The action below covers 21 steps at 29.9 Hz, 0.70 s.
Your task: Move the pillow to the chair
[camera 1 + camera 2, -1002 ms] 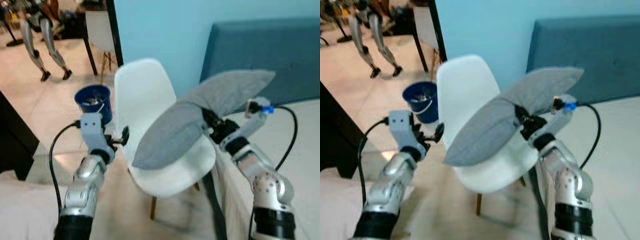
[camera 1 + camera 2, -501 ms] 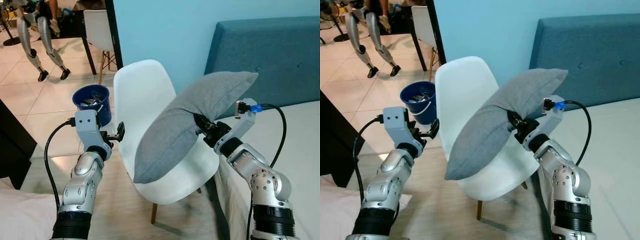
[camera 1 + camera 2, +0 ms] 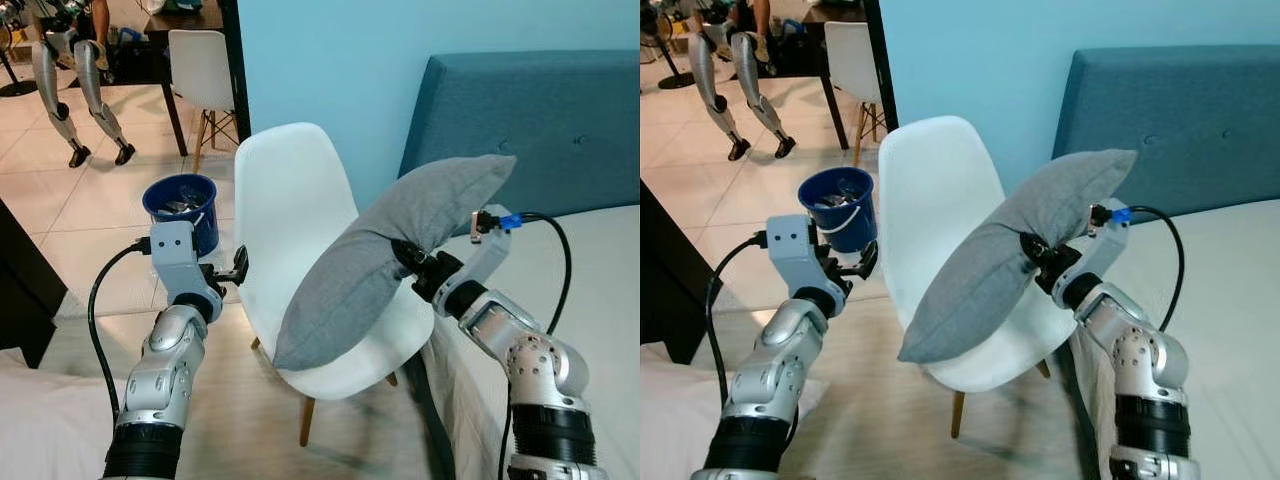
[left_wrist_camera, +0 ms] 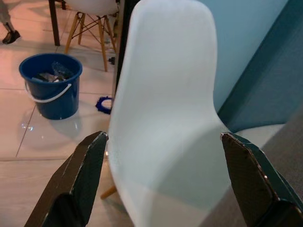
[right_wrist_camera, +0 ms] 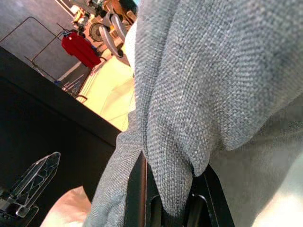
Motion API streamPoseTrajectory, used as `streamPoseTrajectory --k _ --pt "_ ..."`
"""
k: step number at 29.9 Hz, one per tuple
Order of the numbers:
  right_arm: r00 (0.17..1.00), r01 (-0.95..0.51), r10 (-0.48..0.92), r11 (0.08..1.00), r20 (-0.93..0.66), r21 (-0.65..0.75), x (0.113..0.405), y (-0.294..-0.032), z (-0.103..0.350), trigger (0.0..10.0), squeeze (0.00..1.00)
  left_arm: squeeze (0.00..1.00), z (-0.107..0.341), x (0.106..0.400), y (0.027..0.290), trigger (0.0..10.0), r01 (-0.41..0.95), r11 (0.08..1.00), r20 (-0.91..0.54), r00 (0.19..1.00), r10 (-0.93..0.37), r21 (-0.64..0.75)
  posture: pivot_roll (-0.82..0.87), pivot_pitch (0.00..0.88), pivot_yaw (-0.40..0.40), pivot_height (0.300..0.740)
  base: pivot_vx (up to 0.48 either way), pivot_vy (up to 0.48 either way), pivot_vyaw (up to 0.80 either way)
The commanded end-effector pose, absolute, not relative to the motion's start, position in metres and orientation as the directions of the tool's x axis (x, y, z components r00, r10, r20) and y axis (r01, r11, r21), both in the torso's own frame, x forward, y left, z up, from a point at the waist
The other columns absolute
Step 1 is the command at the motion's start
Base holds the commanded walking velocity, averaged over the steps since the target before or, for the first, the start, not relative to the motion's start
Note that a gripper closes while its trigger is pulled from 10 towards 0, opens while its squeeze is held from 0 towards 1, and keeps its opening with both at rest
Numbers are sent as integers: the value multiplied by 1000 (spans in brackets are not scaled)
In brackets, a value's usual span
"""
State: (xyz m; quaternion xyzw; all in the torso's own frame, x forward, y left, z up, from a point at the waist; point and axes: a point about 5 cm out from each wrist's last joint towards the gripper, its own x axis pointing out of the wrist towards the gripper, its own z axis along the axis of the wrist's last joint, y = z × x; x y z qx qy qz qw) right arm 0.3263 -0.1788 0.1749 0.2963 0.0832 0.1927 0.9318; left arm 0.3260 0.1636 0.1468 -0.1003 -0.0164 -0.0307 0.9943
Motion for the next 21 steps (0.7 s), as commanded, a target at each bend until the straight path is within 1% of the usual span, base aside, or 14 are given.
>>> streamPoseTrajectory --k 1,12,16,21 --pt "908 -359 416 719 46 595 330 -180 192 10000 0 0 142 324 167 10000 46 980 14 999 -44 -195 -81 83 13 637 0 0 0" --pt "912 -348 407 706 49 617 335 -181 187 10000 0 0 143 323 166 10000 45 979 14 999 -43 -197 -77 89 14 607 0 0 0" --pt "926 -310 376 724 24 617 336 -188 179 10000 0 0 142 323 166 10000 47 979 11 999 -46 -198 -77 92 15 592 0 0 0" --pt "937 -273 348 763 -17 587 336 -192 171 10000 0 0 142 323 165 10000 49 979 9 999 -48 -198 -76 94 14 592 0 0 0"
